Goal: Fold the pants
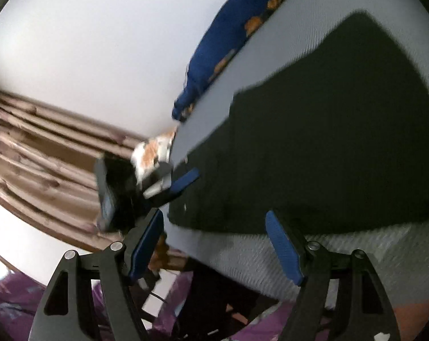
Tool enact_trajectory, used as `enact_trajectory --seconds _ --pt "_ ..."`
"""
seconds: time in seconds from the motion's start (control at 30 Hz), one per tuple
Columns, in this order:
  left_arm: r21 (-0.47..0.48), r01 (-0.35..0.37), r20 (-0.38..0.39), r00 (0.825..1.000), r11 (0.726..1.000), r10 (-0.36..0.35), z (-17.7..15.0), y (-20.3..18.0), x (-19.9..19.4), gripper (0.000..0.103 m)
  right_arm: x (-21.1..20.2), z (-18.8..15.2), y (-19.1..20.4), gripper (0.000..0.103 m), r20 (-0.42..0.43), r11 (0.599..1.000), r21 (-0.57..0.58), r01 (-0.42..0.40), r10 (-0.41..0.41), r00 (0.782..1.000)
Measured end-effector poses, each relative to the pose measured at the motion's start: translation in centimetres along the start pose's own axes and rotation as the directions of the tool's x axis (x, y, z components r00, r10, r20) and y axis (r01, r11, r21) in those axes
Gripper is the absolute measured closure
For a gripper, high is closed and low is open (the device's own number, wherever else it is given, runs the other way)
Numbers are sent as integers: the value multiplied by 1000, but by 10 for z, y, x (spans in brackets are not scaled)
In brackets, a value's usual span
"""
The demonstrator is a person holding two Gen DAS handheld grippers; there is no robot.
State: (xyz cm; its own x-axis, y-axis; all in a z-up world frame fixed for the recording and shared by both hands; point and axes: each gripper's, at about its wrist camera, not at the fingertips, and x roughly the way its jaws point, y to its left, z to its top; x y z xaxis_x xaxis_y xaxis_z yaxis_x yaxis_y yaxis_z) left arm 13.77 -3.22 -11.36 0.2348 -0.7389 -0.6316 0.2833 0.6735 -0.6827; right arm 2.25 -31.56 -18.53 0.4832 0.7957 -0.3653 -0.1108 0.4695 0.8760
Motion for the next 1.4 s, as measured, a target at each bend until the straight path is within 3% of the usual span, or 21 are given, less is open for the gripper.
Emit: enact_trajectory --seconds 0.03,0.1,0.27,0.33,0.43,0.47,0.5,0.57,0.7,0.93,1.07,1.17,1.23,1.3,1.4 --pt "-44 40 -23 999 998 -41 2 5 5 1 5 -5 -3 30 -8 1000 18 -1 1 1000" --pt "-62 34 -77 996 997 -39 4 8 17 1 9 -8 -13 30 -26 997 70 -26 28 999" --pt "36 -4 -198 980 999 11 -6 -8 38 1 5 -2 -24 29 20 990 125 -64 61 998" --pt "63 -15 -193 981 998 26 -11 -11 41 1 -2 0 -28 27 52 985 147 -86 80 995" --pt "57 32 -177 984 998 -21 -14 -12 40 5 -8 2 -33 26 77 980 170 -100 88 993" --pt "56 51 -177 983 997 -40 -15 -12 41 27 -9 3 -34 26 78 980 172 -99 87 993" --pt "72 42 -196 980 997 -27 -18 -13 46 58 -9 3 -34 25 78 980 173 -98 86 993" --pt "87 0 -241 970 996 21 -24 -8 56 89 -8 4 -35 24 73 981 173 -84 72 995" --pt "58 36 -207 978 998 -23 -33 -5 51 95 -6 3 -39 23 73 979 189 -78 65 995" --pt "85 39 -146 989 996 -26 -46 -25 26 96 -14 3 -40 23 98 977 201 -75 56 994" --pt "104 -12 -163 986 995 29 -49 -17 38 95 -17 6 -42 23 110 976 202 -76 55 992" --pt "96 1 -175 984 995 16 -49 -9 45 89 -17 7 -42 22 93 978 198 -67 50 994" --pt "29 4 -172 985 1000 1 -45 -3 40 76 -20 11 -38 22 91 981 182 -72 56 994" --pt "-4 -3 -181 984 1000 2 -41 -1 33 54 -27 15 -33 22 117 983 159 -92 74 990" --pt "38 -87 -120 989 996 91 -36 -10 13 27 -33 20 -30 22 137 985 137 -109 90 986"
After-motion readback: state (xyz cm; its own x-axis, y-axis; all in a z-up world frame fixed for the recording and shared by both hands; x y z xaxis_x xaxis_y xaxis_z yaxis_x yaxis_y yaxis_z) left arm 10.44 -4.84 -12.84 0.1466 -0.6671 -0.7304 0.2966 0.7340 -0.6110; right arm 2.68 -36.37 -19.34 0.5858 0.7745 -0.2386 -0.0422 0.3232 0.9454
